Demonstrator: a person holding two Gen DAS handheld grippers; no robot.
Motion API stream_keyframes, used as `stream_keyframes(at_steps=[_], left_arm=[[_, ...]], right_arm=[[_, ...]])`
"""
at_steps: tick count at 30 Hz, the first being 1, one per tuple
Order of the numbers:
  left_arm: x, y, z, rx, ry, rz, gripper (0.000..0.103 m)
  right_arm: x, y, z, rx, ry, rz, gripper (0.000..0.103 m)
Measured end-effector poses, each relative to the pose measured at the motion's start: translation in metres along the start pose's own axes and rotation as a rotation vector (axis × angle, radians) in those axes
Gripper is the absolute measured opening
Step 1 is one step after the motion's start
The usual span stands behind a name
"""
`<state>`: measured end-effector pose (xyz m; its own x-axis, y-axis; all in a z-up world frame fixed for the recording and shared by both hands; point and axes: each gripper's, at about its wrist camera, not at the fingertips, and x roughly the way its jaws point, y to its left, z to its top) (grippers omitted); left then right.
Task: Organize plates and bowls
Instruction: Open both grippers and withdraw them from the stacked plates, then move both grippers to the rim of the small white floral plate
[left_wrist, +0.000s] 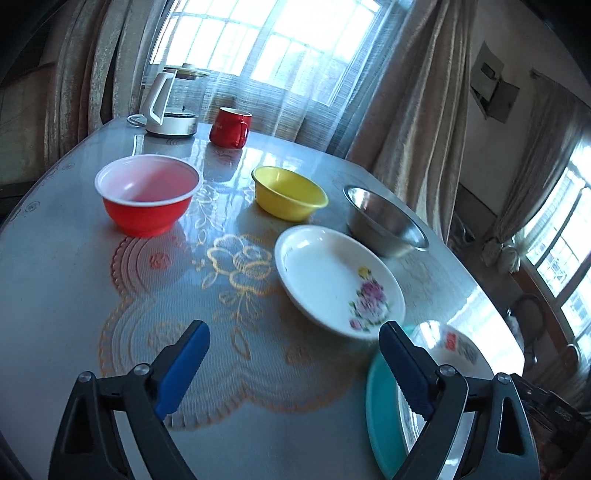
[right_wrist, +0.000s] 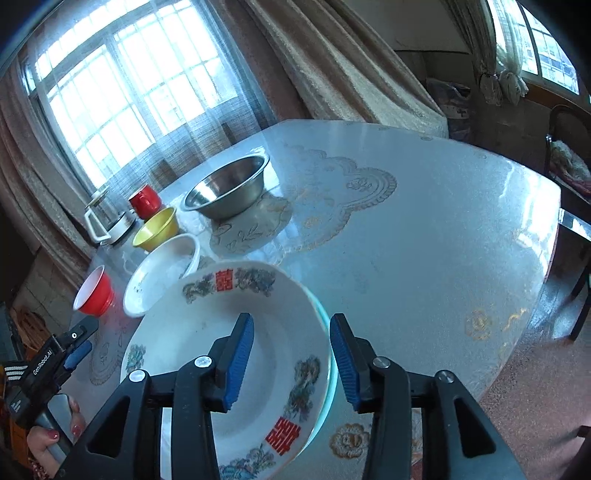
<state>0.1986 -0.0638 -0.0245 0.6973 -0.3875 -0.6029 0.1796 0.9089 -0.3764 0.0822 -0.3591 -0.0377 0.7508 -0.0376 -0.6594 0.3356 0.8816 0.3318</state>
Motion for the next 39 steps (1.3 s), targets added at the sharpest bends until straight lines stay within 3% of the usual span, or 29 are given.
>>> stream_keyframes(at_steps=[8, 16, 21, 27, 39], left_arm=[[0.033, 0.01, 0.025, -0.06, 0.009, -0.03, 0.092], [0.049, 0.017, 0.03, -0.07, 0.04, -0.073, 0.088], [0.051, 0.018, 0.034, -0.052, 0.045, -0.082, 0.088], [0.059, 0.019, 0.033, -0.054, 0.079, -0.107, 0.076], [0.068, 0.015, 0.031, -0.03, 0.113, -0.099, 0.076]], right_arm=[[0.004, 0.011, 0.024, -0.005, -0.002, -0.009, 0.045], [0.034, 0.059, 0.052, -0.054, 0.043, 0.049, 0.044], [0.067, 0.086, 0.068, -0.065, 0.123, 0.063, 0.045], [0.104, 0.112, 0.078, -0.069, 0.2, 0.085, 0.045], [0.159, 0.123, 0.079, -0.053, 0.303, 0.072, 0.045]])
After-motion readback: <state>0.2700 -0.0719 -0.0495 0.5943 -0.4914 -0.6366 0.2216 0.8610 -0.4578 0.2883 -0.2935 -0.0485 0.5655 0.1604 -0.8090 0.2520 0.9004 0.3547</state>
